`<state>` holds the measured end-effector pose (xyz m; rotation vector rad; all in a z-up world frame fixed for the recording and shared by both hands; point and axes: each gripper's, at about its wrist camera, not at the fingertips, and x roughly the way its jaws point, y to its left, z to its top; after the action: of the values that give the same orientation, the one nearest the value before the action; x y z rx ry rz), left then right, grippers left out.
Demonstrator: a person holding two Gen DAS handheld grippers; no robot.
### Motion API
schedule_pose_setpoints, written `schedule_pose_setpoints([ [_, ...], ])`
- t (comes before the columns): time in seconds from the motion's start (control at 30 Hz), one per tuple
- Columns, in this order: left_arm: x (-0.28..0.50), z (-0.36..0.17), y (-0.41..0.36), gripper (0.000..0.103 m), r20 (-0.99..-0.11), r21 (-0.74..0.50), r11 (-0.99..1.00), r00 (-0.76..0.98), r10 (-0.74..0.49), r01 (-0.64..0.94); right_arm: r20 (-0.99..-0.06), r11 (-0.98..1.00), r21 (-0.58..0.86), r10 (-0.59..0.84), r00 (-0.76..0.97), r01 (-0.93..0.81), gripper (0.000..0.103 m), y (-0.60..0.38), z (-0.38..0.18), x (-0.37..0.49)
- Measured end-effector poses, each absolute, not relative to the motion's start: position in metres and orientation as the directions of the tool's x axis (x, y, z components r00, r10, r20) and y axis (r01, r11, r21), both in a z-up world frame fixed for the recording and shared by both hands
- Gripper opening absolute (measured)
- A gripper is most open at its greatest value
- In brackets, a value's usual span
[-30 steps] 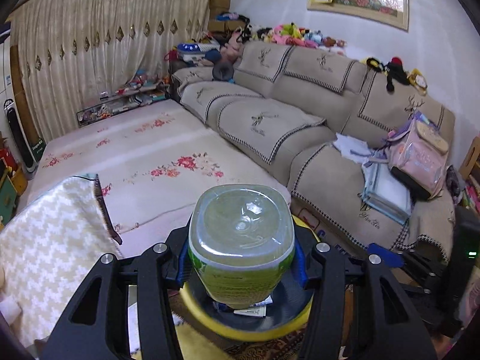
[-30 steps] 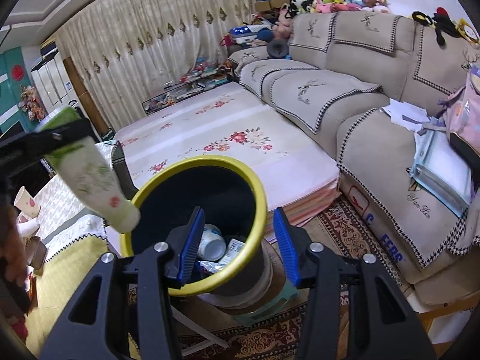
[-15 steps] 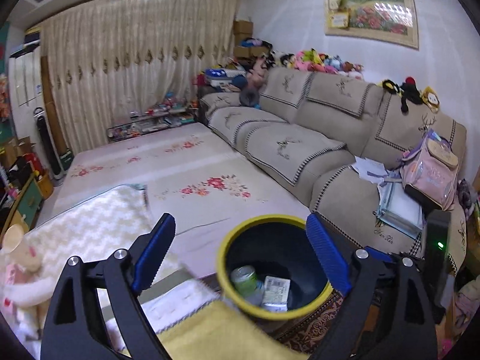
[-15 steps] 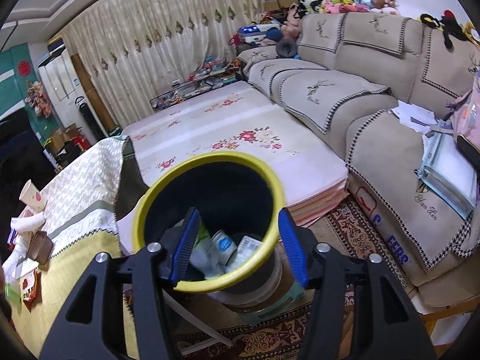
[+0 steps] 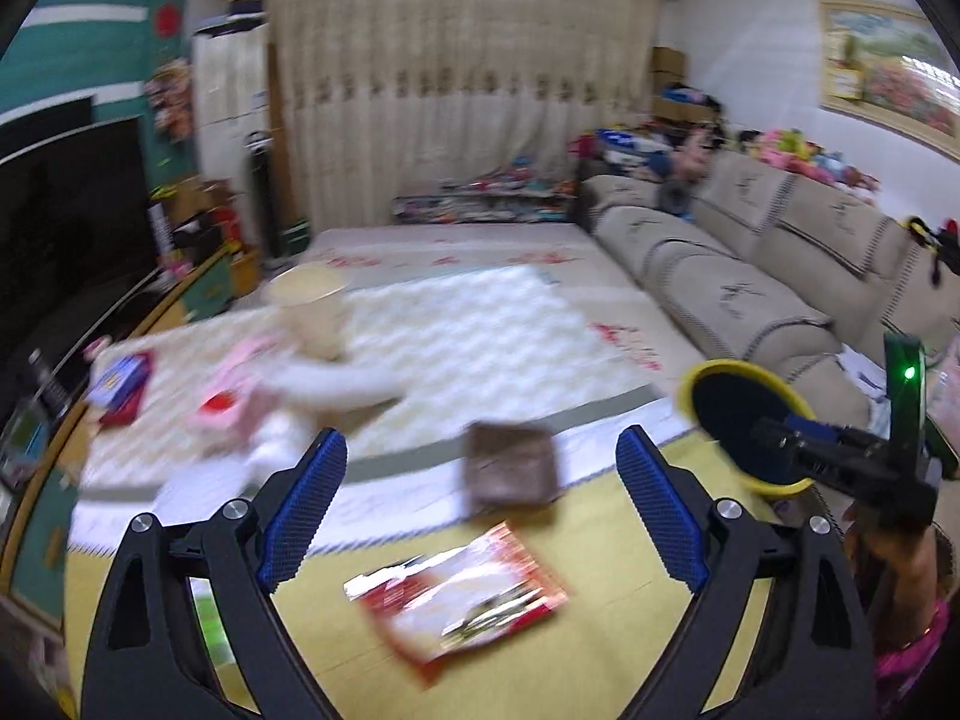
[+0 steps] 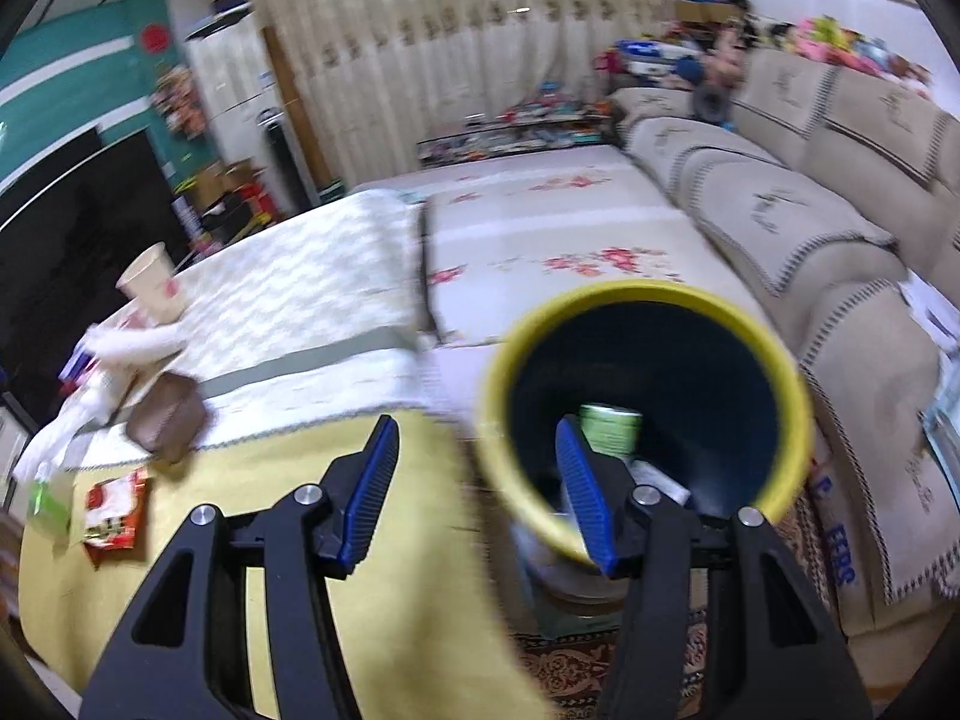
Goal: Collect trash
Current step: 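Move the left tool back over the table, then grasp the brown plastic tray with the right gripper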
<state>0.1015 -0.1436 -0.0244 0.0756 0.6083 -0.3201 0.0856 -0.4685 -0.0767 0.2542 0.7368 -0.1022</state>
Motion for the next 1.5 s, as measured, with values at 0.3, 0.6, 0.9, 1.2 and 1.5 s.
schedule_pose_setpoints([
  [0.3, 0.088, -0.048, -0.073, 0.090, -0.573, -0.065, 0.969, 0.786, -0.232, 0.238, -0.687, 0.981, 0.192, 0.133, 0.714, 0.003, 0.052, -0.365, -0.067, 0.133],
  [0.6, 0.095, -0.046, -0.070, 0.090, -0.581, -0.088, 0.971, 0.781, -0.231, 0.222, -0.721, 0.983, 0.184, 0.134, 0.680, 0.002, 0.034, -0.314, -0.079, 0.164],
  [0.9, 0.095, -0.052, -0.075, 0.090, -0.591, -0.102, 0.966, 0.766, -0.252, 0.239, -0.760, 0.985, 0.170, 0.119, 0.639, 0.019, 0.016, -0.304, -0.096, 0.172],
  [1.2, 0.095, -0.054, -0.078, 0.090, -0.593, -0.100, 0.966, 0.765, -0.251, 0.239, -0.723, 0.980, 0.200, 0.141, 0.676, 0.009, 0.004, -0.315, -0.085, 0.164],
  [1.5, 0.095, -0.055, -0.086, 0.091, -0.597, -0.087, 0.965, 0.762, -0.251, 0.249, -0.688, 0.977, 0.203, 0.093, 0.719, 0.068, 0.004, -0.343, -0.068, 0.154],
])
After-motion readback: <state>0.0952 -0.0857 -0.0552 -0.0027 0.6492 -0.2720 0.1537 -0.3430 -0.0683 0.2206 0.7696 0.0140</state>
